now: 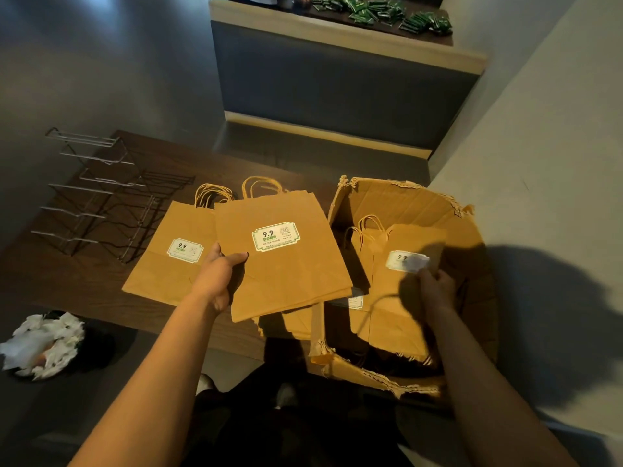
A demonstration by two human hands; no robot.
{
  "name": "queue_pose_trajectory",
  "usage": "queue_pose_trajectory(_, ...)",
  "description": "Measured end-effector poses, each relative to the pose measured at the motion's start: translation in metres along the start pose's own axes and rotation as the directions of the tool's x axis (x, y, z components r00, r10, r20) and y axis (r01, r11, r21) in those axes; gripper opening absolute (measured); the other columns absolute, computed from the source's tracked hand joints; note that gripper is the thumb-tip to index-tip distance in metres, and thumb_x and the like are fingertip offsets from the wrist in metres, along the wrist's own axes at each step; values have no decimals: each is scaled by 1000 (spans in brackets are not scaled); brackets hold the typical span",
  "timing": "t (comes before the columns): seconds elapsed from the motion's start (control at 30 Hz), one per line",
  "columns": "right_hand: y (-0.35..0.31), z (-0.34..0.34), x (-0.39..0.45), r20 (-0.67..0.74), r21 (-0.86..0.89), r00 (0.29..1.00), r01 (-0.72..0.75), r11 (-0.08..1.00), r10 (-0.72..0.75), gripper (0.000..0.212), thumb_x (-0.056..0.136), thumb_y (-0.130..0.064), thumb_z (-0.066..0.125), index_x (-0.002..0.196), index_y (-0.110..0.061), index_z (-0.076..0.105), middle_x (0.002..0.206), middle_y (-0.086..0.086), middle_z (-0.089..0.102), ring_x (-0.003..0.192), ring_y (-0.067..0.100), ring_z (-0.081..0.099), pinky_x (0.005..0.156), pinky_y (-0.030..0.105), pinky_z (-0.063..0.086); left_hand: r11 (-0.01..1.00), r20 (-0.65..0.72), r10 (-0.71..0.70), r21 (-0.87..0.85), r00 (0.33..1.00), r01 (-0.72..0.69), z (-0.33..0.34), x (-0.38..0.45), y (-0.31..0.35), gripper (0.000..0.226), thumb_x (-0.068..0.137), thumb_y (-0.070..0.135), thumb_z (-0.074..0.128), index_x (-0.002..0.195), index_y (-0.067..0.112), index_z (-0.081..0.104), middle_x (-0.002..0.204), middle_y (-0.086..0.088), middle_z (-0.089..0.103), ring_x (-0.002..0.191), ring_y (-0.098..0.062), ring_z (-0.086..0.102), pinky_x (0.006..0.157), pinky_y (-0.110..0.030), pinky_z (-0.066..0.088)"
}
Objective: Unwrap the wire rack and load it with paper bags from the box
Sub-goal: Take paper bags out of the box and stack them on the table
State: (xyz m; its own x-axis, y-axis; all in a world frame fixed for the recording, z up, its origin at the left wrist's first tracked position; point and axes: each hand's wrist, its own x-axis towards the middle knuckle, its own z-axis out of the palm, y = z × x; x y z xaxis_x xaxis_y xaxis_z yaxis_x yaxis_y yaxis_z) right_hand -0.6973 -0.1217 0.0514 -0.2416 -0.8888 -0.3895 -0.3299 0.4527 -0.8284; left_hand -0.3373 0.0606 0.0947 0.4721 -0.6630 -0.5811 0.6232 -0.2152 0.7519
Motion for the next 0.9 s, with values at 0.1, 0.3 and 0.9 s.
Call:
queue_pose_trajectory(0.1, 0, -27, 16, 58, -9, 996, -62, 998, 63, 38, 92, -30, 59, 125, -13, 65, 113, 15, 69, 100, 33, 66, 93, 52, 55, 1000, 6, -3, -25, 1000, 3, -3, 0, 2, 41, 98, -7, 52, 130, 19, 53, 119, -13, 72, 95, -25, 73, 72, -38, 59)
queue_pose_trajectory(0.3, 41, -15, 27, 133, -381, 970, -141, 914, 205, 36, 97, -30, 61, 114, 1, 68, 94, 19, 69, 78, 34, 65, 66, 37, 50, 996, 20, -24, -81, 1000, 26, 4, 1, 1, 37, 99, -2, 52, 126, 24, 55, 130, -16, 68, 109, -32, 68, 94, -50, 55)
queue_pose_trajectory(0.9, 38, 10, -2, 142, -904, 977, 193, 381, -158, 43, 96, -29, 65, 131, -7, 53, 137, 19, 46, 124, 38, 50, 97, 44, 47, 996, 51, -22, -81, 998, 26, 22, 0, -4, 46, 101, 1, 51, 143, 20, 49, 128, -14, 69, 112, -32, 68, 88, -48, 57)
